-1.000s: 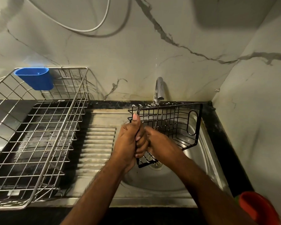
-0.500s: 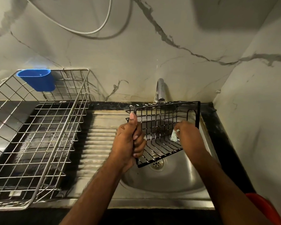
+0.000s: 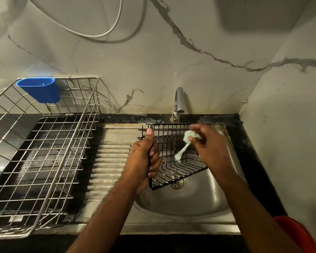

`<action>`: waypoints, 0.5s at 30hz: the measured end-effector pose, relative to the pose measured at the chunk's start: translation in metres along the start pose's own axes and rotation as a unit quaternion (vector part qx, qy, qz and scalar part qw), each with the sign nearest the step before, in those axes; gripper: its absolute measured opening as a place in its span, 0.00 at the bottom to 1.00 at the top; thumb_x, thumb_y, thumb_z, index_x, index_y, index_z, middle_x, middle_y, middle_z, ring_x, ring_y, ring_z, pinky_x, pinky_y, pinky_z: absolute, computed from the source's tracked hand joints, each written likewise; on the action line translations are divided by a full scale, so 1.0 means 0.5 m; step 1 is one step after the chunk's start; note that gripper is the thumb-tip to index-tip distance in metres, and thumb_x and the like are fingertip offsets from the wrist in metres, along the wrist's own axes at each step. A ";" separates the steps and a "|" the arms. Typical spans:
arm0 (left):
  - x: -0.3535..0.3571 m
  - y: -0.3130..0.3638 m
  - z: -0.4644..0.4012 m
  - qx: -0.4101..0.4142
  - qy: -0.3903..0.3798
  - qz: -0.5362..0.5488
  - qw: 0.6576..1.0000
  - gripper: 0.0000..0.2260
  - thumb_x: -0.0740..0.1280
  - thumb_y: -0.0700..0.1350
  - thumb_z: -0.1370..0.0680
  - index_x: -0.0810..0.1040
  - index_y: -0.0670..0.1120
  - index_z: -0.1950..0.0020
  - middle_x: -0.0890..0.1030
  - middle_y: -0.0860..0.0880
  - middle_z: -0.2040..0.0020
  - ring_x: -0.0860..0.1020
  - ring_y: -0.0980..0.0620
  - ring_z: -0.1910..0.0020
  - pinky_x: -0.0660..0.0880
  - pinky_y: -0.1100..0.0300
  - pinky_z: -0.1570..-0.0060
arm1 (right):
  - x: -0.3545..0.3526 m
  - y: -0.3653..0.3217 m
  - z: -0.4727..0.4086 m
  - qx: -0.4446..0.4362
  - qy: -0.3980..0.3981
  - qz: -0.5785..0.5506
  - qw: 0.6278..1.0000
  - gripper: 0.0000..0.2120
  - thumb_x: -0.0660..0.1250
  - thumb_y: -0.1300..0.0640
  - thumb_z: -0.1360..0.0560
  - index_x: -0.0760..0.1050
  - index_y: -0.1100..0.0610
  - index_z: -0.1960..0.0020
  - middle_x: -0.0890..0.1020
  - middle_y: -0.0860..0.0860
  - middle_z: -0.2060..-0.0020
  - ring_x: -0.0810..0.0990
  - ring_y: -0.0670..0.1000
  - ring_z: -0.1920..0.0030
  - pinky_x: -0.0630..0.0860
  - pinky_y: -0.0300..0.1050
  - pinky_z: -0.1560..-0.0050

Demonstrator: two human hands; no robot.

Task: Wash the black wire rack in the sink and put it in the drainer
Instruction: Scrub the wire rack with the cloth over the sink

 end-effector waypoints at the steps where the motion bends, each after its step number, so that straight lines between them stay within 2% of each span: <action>1: -0.001 0.000 0.000 -0.002 0.001 -0.006 1.000 0.25 0.62 0.65 0.22 0.64 0.49 0.69 0.60 0.51 0.76 0.56 0.55 0.81 0.55 0.70 0.79 | -0.023 0.004 -0.011 -0.023 0.038 0.046 0.998 0.14 0.69 0.62 0.23 0.78 0.52 0.38 0.79 0.46 0.44 0.78 0.42 0.46 0.77 0.32 0.50; 3: 0.000 0.002 0.000 -0.005 0.002 -0.019 1.000 0.24 0.61 0.64 0.21 0.64 0.49 0.69 0.59 0.50 0.75 0.56 0.55 0.81 0.55 0.70 0.79 | -0.036 0.014 -0.026 -0.076 0.059 0.124 0.988 0.15 0.67 0.64 0.22 0.78 0.55 0.37 0.79 0.49 0.42 0.77 0.44 0.44 0.73 0.32 0.43; 5: 0.007 0.005 0.002 -0.015 0.000 -0.023 1.000 0.24 0.61 0.63 0.20 0.65 0.49 0.68 0.59 0.50 0.74 0.56 0.55 0.80 0.55 0.69 0.79 | -0.016 0.032 -0.030 -0.106 0.022 0.205 0.973 0.16 0.64 0.65 0.21 0.77 0.55 0.35 0.79 0.50 0.40 0.76 0.45 0.43 0.64 0.25 0.43; 7: 0.011 0.008 0.004 -0.027 0.002 -0.026 0.999 0.23 0.61 0.62 0.19 0.66 0.49 0.68 0.59 0.51 0.75 0.56 0.55 0.80 0.55 0.69 0.80 | 0.008 0.044 -0.025 -0.143 -0.013 0.251 0.957 0.18 0.64 0.67 0.22 0.76 0.56 0.33 0.79 0.51 0.38 0.77 0.48 0.41 0.60 0.24 0.42; 9: 0.009 0.011 0.005 -0.034 0.011 -0.033 0.999 0.23 0.60 0.61 0.17 0.67 0.50 0.68 0.60 0.51 0.75 0.56 0.56 0.80 0.54 0.69 0.79 | 0.032 0.057 -0.010 -0.186 -0.034 0.288 0.939 0.20 0.68 0.69 0.25 0.76 0.58 0.34 0.79 0.54 0.38 0.78 0.52 0.40 0.65 0.32 0.39; 12: 0.003 0.015 0.007 -0.042 0.019 -0.014 0.999 0.22 0.59 0.58 0.16 0.67 0.50 0.67 0.60 0.52 0.74 0.56 0.56 0.81 0.54 0.70 0.79 | 0.071 0.085 0.017 -0.231 -0.057 0.323 0.916 0.22 0.72 0.70 0.30 0.78 0.59 0.37 0.80 0.56 0.40 0.80 0.56 0.42 0.77 0.48 0.42; 15: 0.006 0.027 0.011 -0.047 0.008 -0.004 0.999 0.22 0.59 0.58 0.16 0.67 0.50 0.67 0.60 0.51 0.74 0.56 0.57 0.81 0.55 0.71 0.80 | 0.114 0.092 0.031 -0.254 -0.103 0.318 0.908 0.26 0.76 0.72 0.35 0.79 0.60 0.39 0.81 0.57 0.40 0.81 0.58 0.42 0.80 0.52 0.44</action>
Point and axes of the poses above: each hand's wrist, its own z-axis away from the middle knuckle, its own x-axis out of the palm, y = z × x, the point moved 8 cm from there along -z, towards the middle knuckle
